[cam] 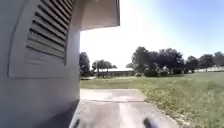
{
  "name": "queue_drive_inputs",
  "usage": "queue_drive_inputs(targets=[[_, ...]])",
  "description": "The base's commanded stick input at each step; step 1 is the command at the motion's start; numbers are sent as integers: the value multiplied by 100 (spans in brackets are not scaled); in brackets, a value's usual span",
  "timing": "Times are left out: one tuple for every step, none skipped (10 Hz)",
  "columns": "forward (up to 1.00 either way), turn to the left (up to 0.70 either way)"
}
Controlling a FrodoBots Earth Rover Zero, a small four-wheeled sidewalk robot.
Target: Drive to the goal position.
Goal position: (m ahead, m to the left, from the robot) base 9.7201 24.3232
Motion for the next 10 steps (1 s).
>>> queue_drive_inputs(targets=[[70,0],[70,0],[70,0],[70,0],[70,0],[70,0],[70,0],[70,0],[70,35],[70,35]])
